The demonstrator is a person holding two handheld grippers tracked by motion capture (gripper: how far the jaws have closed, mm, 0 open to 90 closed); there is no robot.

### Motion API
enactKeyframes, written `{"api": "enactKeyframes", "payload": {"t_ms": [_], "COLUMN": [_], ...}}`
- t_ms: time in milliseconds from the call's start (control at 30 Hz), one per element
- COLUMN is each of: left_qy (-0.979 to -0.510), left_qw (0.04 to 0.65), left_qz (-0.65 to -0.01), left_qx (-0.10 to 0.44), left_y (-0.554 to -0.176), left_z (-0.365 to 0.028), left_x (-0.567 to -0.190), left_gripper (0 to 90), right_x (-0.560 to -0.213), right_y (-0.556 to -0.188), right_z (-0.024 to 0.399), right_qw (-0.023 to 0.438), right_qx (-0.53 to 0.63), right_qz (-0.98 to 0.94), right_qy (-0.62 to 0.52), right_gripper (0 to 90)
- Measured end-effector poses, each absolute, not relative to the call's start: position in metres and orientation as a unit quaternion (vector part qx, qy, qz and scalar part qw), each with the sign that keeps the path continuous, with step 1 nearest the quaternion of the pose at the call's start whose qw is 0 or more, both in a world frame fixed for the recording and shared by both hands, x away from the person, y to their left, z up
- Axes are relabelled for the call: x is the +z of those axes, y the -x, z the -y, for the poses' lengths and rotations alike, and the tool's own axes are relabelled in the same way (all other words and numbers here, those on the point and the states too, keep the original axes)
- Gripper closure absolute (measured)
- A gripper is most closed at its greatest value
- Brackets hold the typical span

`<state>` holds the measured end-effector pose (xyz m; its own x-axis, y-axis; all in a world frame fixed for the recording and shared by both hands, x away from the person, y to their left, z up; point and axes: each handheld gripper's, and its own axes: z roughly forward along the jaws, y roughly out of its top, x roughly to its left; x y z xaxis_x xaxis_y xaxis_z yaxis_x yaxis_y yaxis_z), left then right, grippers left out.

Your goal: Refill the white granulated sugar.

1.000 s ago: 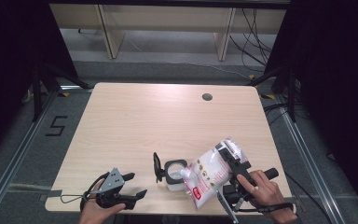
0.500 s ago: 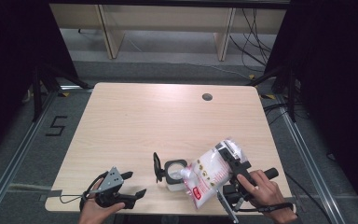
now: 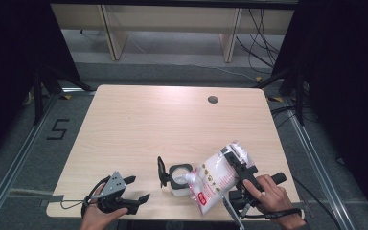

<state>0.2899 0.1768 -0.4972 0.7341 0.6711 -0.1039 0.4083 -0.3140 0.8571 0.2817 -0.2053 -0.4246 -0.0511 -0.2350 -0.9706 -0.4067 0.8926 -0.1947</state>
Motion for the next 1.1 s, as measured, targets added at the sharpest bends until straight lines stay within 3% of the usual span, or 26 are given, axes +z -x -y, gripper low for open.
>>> {"api": "enactKeyframes", "payload": {"t_ms": [1100], "left_qy": [-0.802], "left_qw": [0.477], "left_qz": [-0.330], "left_qx": [0.146], "left_y": [-0.2896], "left_z": [-0.1788], "left_x": [-0.4959], "left_gripper": [18.5], "right_x": [-0.4278], "right_y": [-0.2802], "right_z": [0.2043], "right_qw": [0.648], "right_qx": [0.081], "right_qz": [-0.731], "right_qy": [0.196], "right_gripper": [44.4]}}
